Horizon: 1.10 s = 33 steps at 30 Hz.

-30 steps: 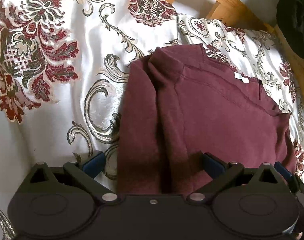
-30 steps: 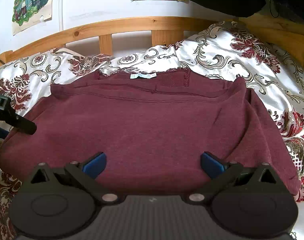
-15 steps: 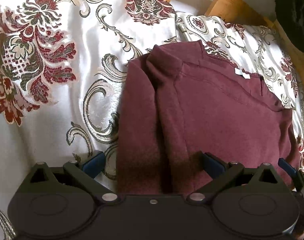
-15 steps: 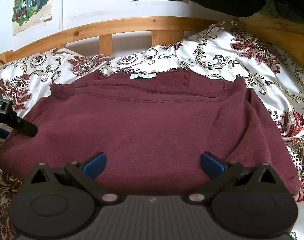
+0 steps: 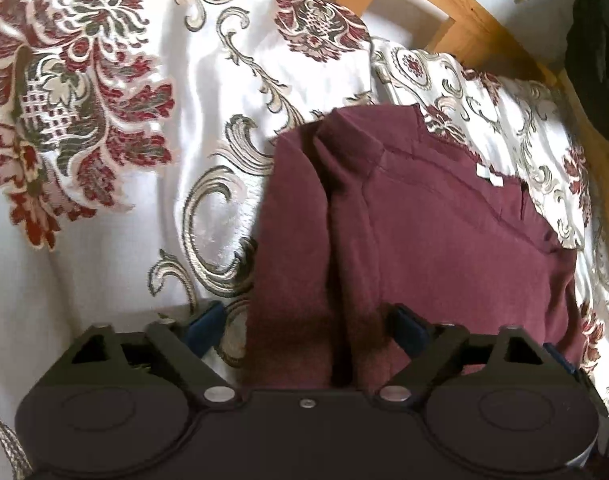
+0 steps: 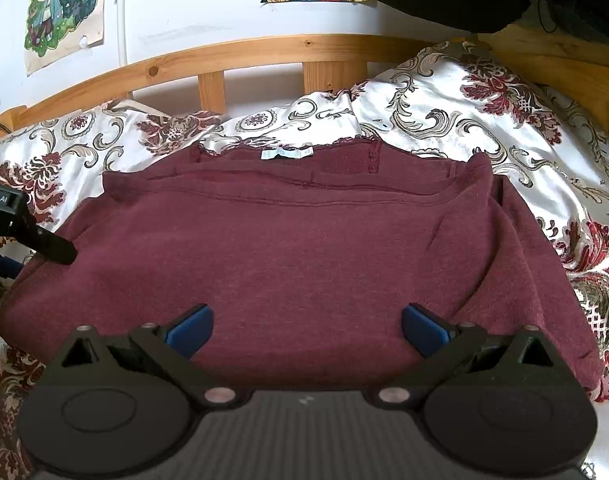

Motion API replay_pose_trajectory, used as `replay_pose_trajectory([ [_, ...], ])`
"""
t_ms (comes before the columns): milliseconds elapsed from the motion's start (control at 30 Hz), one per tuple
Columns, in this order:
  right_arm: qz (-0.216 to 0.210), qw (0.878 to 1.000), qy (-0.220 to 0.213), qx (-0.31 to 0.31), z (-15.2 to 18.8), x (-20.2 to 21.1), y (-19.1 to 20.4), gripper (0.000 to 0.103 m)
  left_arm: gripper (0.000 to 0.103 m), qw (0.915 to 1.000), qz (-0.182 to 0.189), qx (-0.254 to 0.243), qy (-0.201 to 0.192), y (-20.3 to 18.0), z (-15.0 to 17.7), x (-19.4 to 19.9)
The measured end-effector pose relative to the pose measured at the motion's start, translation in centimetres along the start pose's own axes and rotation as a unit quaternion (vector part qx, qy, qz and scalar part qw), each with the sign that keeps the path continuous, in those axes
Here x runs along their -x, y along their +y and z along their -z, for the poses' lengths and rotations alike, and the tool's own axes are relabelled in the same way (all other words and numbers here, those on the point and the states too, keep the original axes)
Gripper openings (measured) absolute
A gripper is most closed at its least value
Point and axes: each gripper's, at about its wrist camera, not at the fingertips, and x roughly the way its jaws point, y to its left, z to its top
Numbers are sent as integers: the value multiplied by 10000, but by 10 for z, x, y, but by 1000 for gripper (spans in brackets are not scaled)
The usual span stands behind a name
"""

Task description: Fold small clothes

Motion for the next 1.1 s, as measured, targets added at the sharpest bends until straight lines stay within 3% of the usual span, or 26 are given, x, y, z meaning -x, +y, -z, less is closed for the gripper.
replay_pose_trajectory([
  [133,-25,10000,-9,-24,0,0,0,103,58,9995,271,166,64,3,1,4],
  [267,-33,10000,-15,-42,1,0,0,103,58,9998,191,-62,-5,-5,4,5],
  [400,-35,10000,-14,-40,0,0,0,103,70,9996,269,-40,77,-2,3,-2],
  [500,-35,10000,-13,-37,1,0,0,103,70,9995,291,11,109,0,1,-5],
  [567,-37,10000,-13,-36,1,0,0,103,65,9996,270,56,107,1,0,-3],
  [633,-37,10000,-12,-33,1,0,0,103,50,9995,302,104,47,2,1,0],
  [733,-40,10000,-10,-35,1,0,0,103,38,9989,414,219,-66,0,3,3],
  [867,-71,10000,56,-26,-1,0,-1,103,31,9980,490,-146,-364,-13,5,12],
  [1000,-226,9980,415,417,-13,6,-7,103,28,9970,616,-119,-464,-15,2,16],
  [1100,-124,9976,425,537,-17,23,-20,103,26,9962,660,-109,-559,-18,4,18],
])
